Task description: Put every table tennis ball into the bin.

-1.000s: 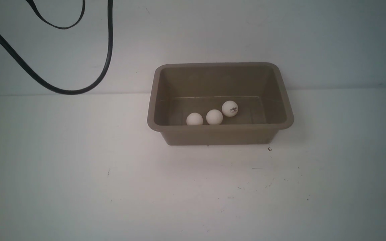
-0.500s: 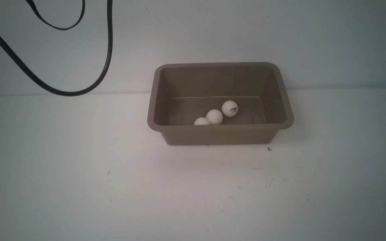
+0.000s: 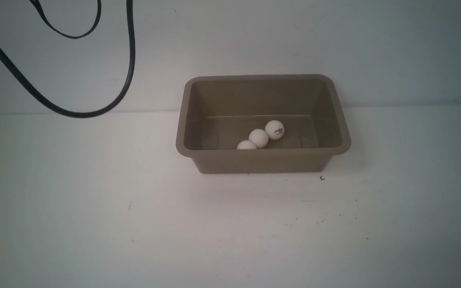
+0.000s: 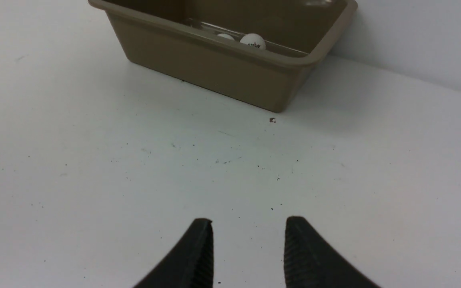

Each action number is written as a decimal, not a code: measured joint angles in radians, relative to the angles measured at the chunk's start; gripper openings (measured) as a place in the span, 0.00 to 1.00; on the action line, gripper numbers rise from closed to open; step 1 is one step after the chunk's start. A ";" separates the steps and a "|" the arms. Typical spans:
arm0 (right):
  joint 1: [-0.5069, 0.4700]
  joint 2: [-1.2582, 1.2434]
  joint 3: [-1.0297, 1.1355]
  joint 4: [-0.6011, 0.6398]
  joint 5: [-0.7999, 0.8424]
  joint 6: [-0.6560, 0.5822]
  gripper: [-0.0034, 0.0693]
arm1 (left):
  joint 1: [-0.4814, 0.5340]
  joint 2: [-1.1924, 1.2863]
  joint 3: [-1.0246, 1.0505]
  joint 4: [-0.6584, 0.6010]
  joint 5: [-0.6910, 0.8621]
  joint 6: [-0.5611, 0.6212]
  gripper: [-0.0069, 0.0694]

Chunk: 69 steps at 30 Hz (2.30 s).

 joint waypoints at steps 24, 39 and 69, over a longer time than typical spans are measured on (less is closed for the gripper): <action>-0.101 -0.105 0.182 0.013 -0.161 0.000 0.38 | 0.000 0.000 0.000 0.000 -0.024 -0.014 0.62; -0.420 -0.105 0.185 0.029 -0.186 0.000 0.38 | 0.000 0.000 0.000 0.000 -0.031 -0.014 0.62; -0.439 -0.105 0.186 0.029 -0.186 0.000 0.38 | 0.000 -0.001 0.000 0.000 -0.034 -0.089 0.62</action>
